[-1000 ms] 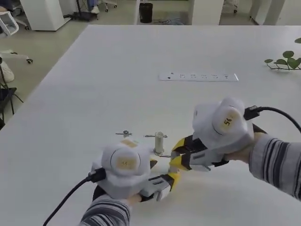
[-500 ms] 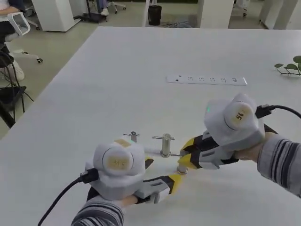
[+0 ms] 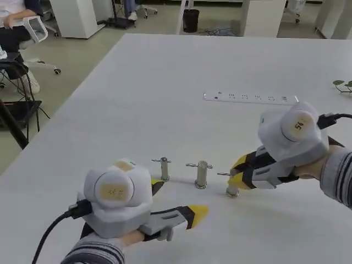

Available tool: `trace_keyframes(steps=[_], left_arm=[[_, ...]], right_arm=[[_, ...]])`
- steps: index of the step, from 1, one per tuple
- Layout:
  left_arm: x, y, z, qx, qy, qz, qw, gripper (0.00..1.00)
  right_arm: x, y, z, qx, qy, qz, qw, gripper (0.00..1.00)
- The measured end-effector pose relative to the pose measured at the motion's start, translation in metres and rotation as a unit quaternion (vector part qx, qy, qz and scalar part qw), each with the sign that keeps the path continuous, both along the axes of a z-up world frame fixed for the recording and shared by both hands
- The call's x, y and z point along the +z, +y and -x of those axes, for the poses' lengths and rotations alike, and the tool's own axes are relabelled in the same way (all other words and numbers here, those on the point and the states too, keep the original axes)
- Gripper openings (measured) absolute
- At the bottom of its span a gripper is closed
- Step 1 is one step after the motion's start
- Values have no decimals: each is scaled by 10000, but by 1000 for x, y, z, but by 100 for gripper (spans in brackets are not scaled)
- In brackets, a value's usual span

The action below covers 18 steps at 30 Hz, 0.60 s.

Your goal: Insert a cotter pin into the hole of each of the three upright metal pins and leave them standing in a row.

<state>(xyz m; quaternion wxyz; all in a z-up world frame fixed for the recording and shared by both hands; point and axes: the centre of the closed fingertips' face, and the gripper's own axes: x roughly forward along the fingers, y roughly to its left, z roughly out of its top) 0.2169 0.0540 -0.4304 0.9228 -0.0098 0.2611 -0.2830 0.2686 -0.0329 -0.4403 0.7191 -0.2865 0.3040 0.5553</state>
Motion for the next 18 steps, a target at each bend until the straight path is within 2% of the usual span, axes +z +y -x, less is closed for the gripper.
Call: trace_keyframes(steps=[5,18], left_arm=[[6,11,0,59,-129,-11,9999,64],[9,28,-1,132,-253,-160,9995,72]], right_arm=[[-1,-8,-9,-33,26,40,10000,8],[-5,-12,-15,-38,124,69,9999,8]])
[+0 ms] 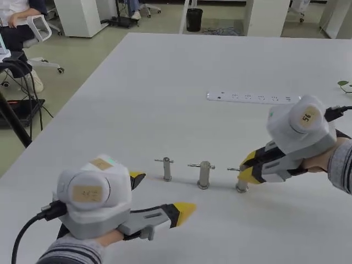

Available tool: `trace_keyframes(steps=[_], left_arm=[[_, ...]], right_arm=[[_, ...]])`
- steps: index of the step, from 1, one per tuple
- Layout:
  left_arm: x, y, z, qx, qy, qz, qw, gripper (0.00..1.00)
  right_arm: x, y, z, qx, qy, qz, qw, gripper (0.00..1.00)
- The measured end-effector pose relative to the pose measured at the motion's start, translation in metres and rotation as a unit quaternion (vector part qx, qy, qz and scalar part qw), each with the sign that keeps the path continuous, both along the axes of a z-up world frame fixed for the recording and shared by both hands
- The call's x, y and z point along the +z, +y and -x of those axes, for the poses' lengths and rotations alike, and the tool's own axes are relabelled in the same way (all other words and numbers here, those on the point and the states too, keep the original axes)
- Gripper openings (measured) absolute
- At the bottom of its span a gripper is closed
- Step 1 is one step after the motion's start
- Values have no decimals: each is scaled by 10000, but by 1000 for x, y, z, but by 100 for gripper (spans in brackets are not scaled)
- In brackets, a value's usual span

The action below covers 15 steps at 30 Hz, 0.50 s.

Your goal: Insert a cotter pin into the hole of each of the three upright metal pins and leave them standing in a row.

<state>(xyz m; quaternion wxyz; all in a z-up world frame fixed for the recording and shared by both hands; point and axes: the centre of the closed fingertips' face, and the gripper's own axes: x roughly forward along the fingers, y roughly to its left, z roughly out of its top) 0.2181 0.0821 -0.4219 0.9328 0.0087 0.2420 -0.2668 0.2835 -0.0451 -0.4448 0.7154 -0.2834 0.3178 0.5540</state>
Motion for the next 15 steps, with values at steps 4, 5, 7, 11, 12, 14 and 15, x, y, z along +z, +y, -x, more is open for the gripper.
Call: trace_keyframes(steps=[4,5,7,11,12,14,15], left_arm=[[2,3,-2,9,-74,-7,10000,75],[3,5,-3,5,-118,-49,9999,76],[4,6,-4,3,-151,-79,9999,78],[4,8,-4,-35,-180,-75,9998,84],[4,8,-4,-37,-192,-54,9998,84],[3,8,-5,-13,-212,7,9998,87],[4,8,-6,4,-225,38,9997,89]], right_arm=[[0,-1,0,-4,51,-47,10000,8],[0,-1,0,0,63,-58,10000,8],[0,0,1,53,47,-85,9999,8],[0,-1,1,79,99,-168,9998,8],[0,0,1,83,96,-176,9998,8],[0,0,1,97,99,-207,9997,8],[0,0,2,117,94,-215,9997,9]])
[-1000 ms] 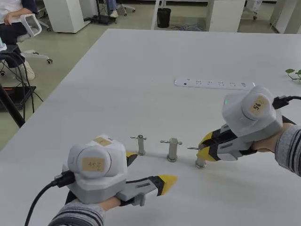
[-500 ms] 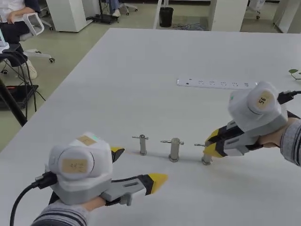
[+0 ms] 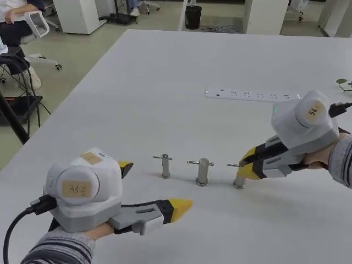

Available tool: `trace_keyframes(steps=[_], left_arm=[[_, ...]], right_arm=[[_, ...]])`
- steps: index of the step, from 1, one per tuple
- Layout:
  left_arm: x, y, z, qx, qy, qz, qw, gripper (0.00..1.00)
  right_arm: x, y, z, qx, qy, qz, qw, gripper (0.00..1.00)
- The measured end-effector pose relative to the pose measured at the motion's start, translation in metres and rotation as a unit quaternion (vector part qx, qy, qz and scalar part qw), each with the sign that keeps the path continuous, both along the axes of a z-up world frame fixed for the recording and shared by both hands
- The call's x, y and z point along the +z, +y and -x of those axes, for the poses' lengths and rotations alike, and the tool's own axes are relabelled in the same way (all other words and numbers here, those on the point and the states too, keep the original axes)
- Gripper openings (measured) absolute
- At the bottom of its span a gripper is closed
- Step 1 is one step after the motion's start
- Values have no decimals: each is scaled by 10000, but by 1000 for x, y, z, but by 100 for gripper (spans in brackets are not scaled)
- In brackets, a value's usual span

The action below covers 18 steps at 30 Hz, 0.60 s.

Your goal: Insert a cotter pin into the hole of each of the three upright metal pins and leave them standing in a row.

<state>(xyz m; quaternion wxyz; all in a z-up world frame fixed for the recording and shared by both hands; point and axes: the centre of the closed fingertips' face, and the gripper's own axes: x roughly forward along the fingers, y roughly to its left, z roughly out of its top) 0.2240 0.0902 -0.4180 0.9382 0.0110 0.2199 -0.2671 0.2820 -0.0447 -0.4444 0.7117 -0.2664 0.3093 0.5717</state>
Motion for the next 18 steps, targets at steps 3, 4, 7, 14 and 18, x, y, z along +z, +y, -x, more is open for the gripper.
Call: trace_keyframes(steps=[3,4,7,14,18], left_arm=[[1,-2,-1,-6,-53,91,9999,93],[1,-2,-1,-6,-61,78,10000,94],[-2,-2,0,-17,-26,17,10000,98],[-2,1,0,70,57,178,9998,99],[0,4,0,113,28,238,9996,99]], right_arm=[[0,0,0,23,8,-10,10000,9],[0,0,1,40,-1,-10,10000,9],[0,1,1,71,-9,-13,10000,9],[-7,1,4,189,-111,111,9997,12],[-9,3,5,157,-174,142,9996,15]])
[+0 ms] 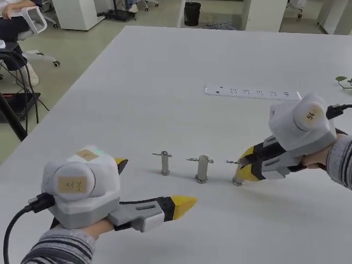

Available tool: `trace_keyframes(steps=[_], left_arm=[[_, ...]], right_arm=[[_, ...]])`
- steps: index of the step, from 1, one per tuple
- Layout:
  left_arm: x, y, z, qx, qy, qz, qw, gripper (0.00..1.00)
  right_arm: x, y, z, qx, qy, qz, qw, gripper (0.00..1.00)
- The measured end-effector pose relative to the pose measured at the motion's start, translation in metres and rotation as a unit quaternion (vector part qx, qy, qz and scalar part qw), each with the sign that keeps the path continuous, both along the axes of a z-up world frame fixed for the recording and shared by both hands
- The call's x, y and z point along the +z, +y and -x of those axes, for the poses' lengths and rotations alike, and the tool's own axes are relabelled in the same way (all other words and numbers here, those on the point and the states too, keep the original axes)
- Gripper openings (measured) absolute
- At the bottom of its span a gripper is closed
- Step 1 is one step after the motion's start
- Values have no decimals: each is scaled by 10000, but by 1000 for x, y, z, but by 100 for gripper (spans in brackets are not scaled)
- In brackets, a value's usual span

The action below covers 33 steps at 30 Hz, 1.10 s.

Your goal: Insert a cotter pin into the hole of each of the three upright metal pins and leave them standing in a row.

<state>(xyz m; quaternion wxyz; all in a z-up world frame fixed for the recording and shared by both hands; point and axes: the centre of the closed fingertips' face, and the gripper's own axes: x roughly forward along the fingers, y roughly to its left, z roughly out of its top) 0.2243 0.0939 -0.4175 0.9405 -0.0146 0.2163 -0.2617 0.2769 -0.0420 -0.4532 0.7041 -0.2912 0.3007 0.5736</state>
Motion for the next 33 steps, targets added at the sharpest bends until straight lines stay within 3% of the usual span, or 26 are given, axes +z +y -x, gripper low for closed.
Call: trace_keyframes(steps=[5,13,22,28,32,33], left_arm=[[-2,2,1,-4,45,-68,10000,99],[2,-1,0,-64,36,-34,10000,99],[5,-6,1,-171,37,-49,9998,99],[11,-1,3,-216,-1,-44,9998,99],[16,1,6,-258,-57,-1,9997,99],[17,1,6,-260,-68,9,9996,99]], right_arm=[[7,1,-3,-211,-178,-125,9995,22],[16,-6,1,-979,76,-497,9939,33],[32,-10,11,-1450,-55,-757,9865,52],[44,-9,21,-1840,-90,-1051,9773,62],[57,-9,28,-2302,-130,-1392,9631,69],[59,-9,31,-2348,-115,-1425,9615,70]])
